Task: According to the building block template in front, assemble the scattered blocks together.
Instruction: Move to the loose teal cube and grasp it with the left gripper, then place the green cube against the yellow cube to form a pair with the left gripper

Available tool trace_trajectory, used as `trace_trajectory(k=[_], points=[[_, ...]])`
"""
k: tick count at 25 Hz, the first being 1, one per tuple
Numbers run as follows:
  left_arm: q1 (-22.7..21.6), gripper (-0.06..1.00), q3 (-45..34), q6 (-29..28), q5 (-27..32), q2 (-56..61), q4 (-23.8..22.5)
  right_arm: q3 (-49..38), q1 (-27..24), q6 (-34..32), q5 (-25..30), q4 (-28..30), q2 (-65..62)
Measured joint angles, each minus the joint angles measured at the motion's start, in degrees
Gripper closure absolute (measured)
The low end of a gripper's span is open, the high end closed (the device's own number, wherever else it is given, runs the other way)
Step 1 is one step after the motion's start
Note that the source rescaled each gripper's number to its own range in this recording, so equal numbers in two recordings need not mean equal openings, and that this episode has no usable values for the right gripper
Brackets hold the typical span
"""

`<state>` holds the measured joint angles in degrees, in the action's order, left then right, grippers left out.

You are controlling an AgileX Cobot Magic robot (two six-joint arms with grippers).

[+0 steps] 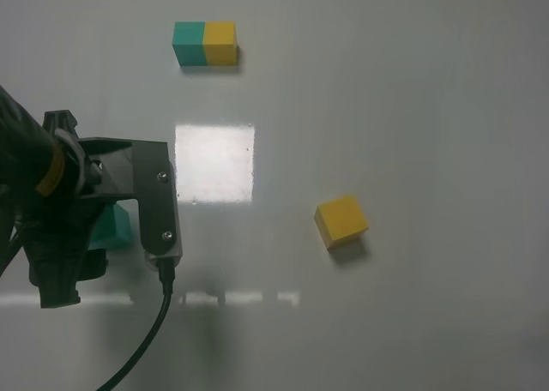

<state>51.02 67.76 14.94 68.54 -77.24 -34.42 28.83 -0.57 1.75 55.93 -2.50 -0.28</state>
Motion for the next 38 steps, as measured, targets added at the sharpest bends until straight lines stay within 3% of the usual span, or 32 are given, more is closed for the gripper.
trace_trajectory(k=[12, 14, 17, 19, 20, 28, 38], points=[[-2.12, 0.23, 0.0, -0.04, -3.64, -3.08, -0.15, 0.0, 0.0, 0.0, 0.0, 0.0, 0.0], [-2.91, 0.27, 0.0, -0.07, -3.93, -3.66, -0.09, 0.0, 0.0, 0.0, 0.0, 0.0, 0.0], [-3.36, 0.53, 0.0, -0.19, -4.07, -4.08, -0.09, 0.0, 0.0, 0.0, 0.0, 0.0, 0.0], [-3.47, 0.87, 0.0, -0.25, -4.08, -4.08, 0.02, 0.0, 0.0, 0.0, 0.0, 0.0, 0.0], [-3.47, 0.94, 0.0, -0.25, -4.02, -4.08, 0.09, 0.0, 0.0, 0.0, 0.0, 0.0, 0.0], [-2.2, 0.93, 1.94, 0.26, -1.78, -4.52, 0.44, 0.0, 0.0, 0.0, 0.0, 0.0, 0.0], [10.55, 0.93, 15.15, 1.48, 0.92, -4.53, 2.8, 0.0, 0.0, 0.0, 0.0, 0.0, 0.0]])
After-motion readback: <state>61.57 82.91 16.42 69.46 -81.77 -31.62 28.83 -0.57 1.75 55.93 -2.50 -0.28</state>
